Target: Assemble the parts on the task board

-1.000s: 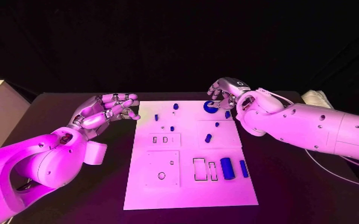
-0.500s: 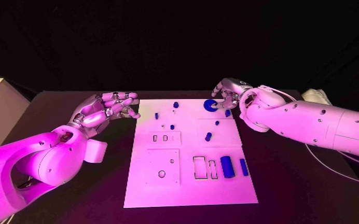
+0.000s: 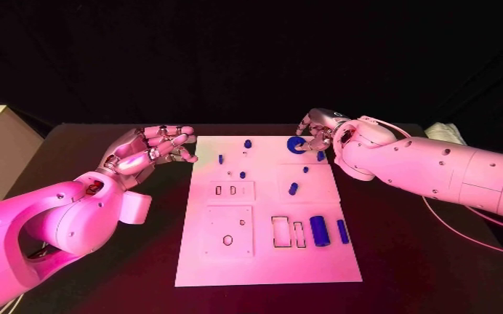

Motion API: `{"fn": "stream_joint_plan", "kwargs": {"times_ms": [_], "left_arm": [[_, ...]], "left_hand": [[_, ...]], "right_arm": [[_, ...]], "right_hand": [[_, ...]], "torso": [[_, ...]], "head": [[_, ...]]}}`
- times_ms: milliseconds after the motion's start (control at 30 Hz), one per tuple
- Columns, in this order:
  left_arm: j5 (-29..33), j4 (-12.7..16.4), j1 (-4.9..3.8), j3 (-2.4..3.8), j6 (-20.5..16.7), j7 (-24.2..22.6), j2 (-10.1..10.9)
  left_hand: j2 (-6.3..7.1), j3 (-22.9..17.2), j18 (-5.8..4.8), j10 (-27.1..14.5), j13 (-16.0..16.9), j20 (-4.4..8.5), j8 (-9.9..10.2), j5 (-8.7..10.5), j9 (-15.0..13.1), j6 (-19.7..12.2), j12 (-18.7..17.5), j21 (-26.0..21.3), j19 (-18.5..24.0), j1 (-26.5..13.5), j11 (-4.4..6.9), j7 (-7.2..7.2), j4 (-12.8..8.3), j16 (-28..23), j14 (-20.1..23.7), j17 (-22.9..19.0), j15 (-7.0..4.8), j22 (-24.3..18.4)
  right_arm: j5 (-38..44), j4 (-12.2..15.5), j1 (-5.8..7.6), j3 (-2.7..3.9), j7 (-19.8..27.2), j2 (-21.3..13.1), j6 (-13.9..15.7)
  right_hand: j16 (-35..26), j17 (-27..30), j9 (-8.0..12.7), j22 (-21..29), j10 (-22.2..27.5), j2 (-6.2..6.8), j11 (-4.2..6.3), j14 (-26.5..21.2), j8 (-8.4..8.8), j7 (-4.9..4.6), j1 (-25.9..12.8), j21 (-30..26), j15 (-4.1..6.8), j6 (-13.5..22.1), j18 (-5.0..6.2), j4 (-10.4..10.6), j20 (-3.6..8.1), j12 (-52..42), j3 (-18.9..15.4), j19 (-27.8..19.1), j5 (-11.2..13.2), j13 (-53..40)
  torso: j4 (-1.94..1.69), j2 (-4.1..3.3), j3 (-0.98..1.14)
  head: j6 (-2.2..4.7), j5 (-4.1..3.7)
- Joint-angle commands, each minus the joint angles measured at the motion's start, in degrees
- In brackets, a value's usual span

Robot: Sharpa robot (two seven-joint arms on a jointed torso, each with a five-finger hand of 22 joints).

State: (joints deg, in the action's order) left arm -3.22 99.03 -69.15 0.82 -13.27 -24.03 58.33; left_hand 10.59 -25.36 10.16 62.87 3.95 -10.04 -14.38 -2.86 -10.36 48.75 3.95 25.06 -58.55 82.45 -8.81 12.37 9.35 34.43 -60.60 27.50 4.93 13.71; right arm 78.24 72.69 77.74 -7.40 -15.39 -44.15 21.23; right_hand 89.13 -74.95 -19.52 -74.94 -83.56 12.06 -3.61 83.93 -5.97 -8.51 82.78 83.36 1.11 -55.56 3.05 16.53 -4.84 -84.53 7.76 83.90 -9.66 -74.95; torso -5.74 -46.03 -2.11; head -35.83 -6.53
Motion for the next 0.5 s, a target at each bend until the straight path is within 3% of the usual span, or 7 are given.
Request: {"fn": "stream_joint_plan", "kwargs": {"times_ms": [33, 500], "left_arm": [[0.08, 0.05, -0.08, 0.04, 0.58, -0.76, -0.11], [0.08, 0.0, -0.08, 0.04, -0.13, -1.3, -0.03]], "left_hand": [[-0.34, -0.13, -0.09, -0.47, 0.03, 0.09, 0.26, 0.01, 0.05, -0.15, -0.17, 0.25, 0.3, -0.02, -0.02, 0.25, -0.01, 0.23, 0.43, 0.06, -0.13, 0.08], [-0.4, -0.22, -0.08, -0.44, 0.04, 0.09, 0.26, 0.01, 0.04, -0.12, -0.14, 0.36, 0.31, -0.01, -0.02, 0.27, -0.07, 0.28, 0.42, 0.09, -0.14, 0.15]], "right_arm": [[-0.45, -0.07, -0.07, 0.02, -1.14, 0.2, -2.27], [-0.89, -0.54, -0.17, 0.0, -2.02, 0.4, -4.41]], "right_hand": [[0.21, -12.95, -0.09, -7.36, -2.33, -0.17, -0.07, 5.62, -0.03, 0.01, -0.28, 0.25, -0.52, -0.28, -1.1, -0.11, -0.34, -0.22, -0.16, 2.89, -0.2, -9.77], [0.32, -13.28, -0.2, -7.77, -2.58, -0.02, -0.03, 5.68, -0.32, 0.09, -0.9, 0.57, -0.51, -0.77, -1.18, -0.06, -0.37, -0.69, -0.21, 3.0, -0.89, -10.31]], "torso": [[0.02, 0.02, 0.03], [0.05, -0.02, 0.04]], "head": [[-0.15, 0.01], [-0.22, 0.05]]}}
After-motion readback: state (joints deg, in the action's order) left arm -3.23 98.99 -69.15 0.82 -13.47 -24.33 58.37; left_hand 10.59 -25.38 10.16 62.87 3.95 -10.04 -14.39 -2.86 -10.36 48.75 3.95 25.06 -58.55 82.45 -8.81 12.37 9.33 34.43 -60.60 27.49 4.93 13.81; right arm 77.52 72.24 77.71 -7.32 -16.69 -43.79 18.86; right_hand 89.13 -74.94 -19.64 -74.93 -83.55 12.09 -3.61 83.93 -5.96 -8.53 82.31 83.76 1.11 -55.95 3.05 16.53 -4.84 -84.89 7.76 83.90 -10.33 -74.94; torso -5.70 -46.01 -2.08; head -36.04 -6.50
